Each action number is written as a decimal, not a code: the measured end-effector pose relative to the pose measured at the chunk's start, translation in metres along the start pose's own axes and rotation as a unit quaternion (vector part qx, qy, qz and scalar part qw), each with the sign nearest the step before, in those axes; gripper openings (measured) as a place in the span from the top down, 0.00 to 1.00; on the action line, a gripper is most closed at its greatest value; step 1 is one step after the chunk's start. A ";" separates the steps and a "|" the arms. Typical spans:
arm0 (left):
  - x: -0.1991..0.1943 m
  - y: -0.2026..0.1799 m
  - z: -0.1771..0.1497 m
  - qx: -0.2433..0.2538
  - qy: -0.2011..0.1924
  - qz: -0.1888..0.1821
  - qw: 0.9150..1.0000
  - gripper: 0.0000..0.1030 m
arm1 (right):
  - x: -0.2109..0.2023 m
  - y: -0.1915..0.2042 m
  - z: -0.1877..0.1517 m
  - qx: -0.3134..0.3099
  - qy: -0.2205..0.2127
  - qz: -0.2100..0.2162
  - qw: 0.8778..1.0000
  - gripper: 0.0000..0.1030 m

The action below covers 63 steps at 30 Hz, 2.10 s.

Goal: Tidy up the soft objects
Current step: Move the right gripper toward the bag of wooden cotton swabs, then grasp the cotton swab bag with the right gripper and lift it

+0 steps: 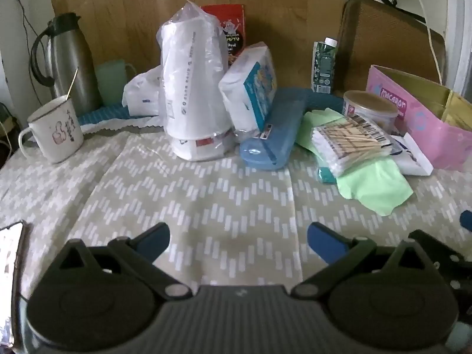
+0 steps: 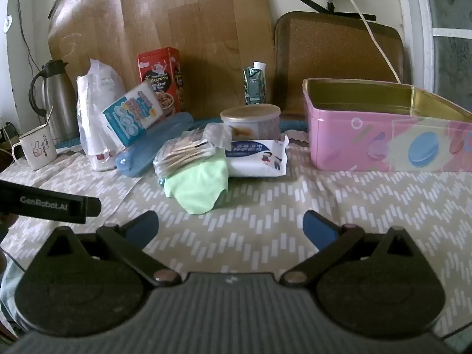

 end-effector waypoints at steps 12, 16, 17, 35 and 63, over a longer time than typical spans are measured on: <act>0.002 -0.011 -0.003 -0.027 0.022 -0.045 0.998 0.00 | 0.000 -0.003 -0.002 0.010 0.005 -0.001 1.000 0.00; 0.003 -0.011 -0.001 -0.037 0.024 -0.054 0.998 0.00 | -0.001 -0.005 -0.002 0.011 0.007 -0.003 1.000 0.00; 0.003 -0.010 0.000 -0.046 0.024 -0.057 0.997 0.00 | -0.001 -0.005 -0.002 0.011 0.008 -0.003 1.000 0.00; -0.004 -0.005 -0.008 -0.003 -0.013 -0.017 1.000 0.00 | 0.002 -0.007 -0.011 0.027 0.025 -0.002 0.999 0.00; -0.026 0.034 0.004 -0.038 -0.077 -0.064 0.994 0.07 | 0.065 0.023 0.067 0.004 0.041 0.084 0.996 0.45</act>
Point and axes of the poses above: each gripper's, at about its wrist camera, not at the fingertips, and x roughly the way its jaws point, y to its left, z to its top, the point moved 9 cm from there along x, roughly the way its jaws point, and after that the axes turned 9 degrees about x, right-handed, at the moved point
